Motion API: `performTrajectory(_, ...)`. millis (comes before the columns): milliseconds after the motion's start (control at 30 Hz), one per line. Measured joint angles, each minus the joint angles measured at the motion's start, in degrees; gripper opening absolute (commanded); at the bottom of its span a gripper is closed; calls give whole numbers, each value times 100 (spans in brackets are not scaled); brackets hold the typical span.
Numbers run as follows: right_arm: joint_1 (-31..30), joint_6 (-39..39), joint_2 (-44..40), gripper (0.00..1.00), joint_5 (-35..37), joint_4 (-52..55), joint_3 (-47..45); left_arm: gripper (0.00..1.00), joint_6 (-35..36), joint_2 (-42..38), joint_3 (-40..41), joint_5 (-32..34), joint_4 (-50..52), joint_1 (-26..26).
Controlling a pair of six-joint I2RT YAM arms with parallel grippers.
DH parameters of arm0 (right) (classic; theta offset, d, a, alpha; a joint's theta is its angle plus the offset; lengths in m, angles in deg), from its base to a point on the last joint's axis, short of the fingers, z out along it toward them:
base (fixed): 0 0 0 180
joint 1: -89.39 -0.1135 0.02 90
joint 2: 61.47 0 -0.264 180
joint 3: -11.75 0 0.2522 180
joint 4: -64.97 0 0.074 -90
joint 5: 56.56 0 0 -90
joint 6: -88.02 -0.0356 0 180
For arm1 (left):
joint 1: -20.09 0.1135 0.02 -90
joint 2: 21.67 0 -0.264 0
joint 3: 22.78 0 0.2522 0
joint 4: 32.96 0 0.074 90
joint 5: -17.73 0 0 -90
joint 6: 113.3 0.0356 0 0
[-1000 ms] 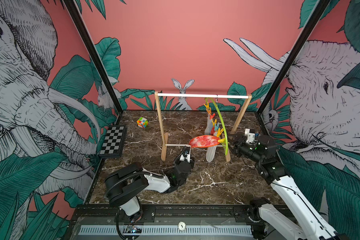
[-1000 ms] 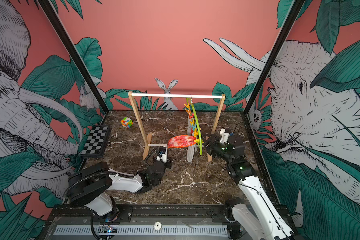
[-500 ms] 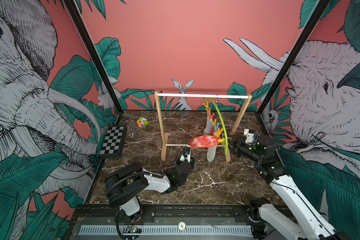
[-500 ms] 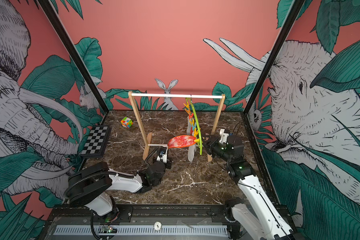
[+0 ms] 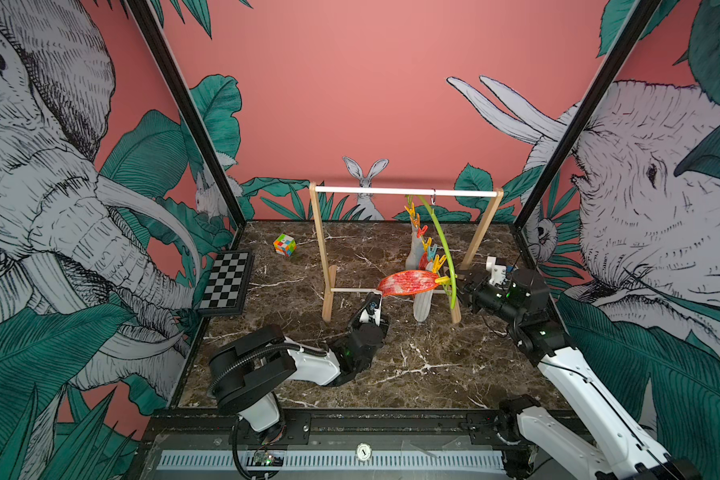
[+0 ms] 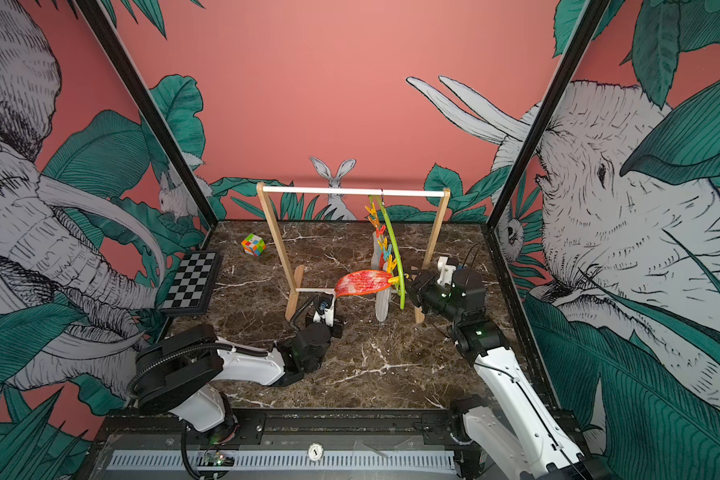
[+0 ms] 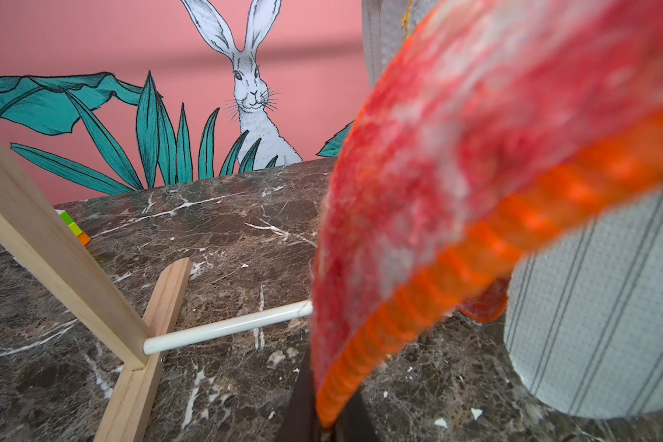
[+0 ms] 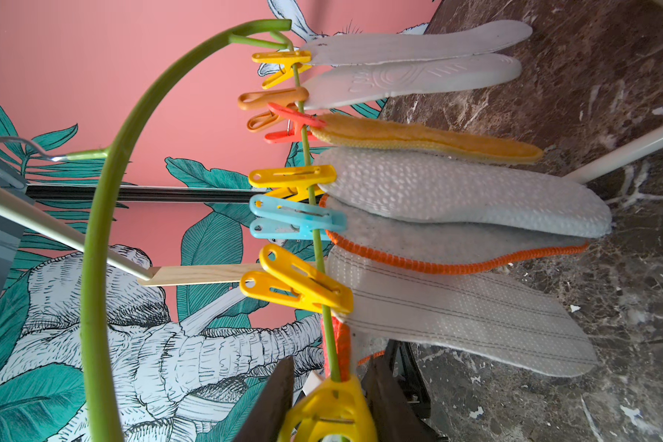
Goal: Take the shoe insoles off the hanger
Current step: Open the clamp at the hanger.
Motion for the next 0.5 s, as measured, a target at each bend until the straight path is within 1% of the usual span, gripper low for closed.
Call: performTrajectory(500,-22,-20,85,26,-35,-87,0,0,-55,-205,219,81,79,0)
